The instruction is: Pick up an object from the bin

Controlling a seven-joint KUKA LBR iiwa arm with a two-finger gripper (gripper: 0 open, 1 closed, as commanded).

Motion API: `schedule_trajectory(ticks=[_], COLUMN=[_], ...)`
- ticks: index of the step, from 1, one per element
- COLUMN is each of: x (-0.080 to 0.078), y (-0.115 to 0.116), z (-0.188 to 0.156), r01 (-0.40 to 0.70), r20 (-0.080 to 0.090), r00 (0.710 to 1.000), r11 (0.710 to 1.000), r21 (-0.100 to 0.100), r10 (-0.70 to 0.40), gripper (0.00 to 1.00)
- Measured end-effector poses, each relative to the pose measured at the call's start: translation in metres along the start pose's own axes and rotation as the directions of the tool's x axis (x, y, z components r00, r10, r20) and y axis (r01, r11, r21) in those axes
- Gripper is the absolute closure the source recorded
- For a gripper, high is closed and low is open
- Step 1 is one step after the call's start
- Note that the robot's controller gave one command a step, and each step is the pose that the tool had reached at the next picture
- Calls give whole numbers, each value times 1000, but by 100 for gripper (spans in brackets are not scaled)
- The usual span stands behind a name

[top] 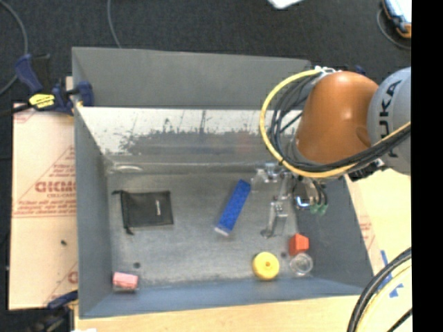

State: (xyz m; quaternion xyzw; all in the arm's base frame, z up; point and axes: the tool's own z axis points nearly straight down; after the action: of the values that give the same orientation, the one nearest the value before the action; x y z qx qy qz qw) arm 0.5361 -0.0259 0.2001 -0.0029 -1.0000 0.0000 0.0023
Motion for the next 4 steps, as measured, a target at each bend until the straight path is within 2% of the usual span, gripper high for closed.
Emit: schedule_trajectory(ticks=[1,2,3,4], x=[-2,2,-6,-14], y=[0,-6,7,8], z=[-4,62,94,110], r01=[1,-97,194,235], r20=[9,8,5,6], r00=[1000,995,981,972], r11=[1000,995,981,972], r21=[1,-1,3,1], r10=[-1,97,-194,-235], gripper=[0,0,0,0])
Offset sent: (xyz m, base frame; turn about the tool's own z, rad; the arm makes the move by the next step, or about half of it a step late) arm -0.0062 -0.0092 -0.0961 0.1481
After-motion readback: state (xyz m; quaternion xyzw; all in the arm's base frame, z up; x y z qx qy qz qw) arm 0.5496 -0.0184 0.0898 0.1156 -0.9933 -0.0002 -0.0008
